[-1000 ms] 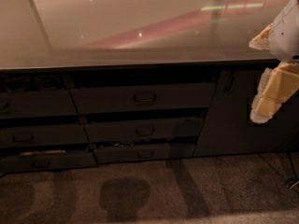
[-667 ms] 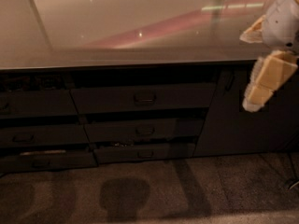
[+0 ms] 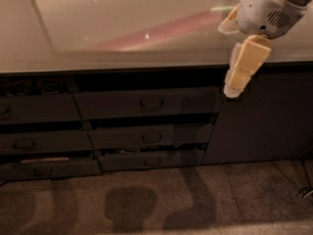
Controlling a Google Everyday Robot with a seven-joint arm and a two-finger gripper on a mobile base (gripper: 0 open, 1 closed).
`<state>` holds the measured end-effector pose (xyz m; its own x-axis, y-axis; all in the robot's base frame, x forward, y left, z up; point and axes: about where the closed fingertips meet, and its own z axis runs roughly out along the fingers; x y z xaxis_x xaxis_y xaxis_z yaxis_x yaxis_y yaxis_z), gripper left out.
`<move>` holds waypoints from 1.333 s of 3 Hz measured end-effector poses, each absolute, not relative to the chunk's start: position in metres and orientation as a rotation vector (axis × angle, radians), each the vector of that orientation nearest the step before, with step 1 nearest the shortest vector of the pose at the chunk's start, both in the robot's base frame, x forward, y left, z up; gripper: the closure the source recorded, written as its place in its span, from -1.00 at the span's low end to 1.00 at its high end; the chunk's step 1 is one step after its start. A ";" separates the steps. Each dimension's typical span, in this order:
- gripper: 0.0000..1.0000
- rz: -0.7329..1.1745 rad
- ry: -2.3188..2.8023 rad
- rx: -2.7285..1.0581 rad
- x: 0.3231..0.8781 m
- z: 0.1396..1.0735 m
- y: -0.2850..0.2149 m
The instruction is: Open top drawer
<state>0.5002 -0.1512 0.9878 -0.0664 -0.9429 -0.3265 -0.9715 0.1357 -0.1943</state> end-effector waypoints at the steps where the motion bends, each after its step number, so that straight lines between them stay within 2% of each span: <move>1: -1.00 0.103 2.033 -1.844 0.502 0.988 -0.149; 4: -1.00 0.038 1.672 -1.885 0.431 0.967 -0.139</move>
Offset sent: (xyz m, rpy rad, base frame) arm -0.0652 0.0121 -0.0257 0.1040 -0.2025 0.1843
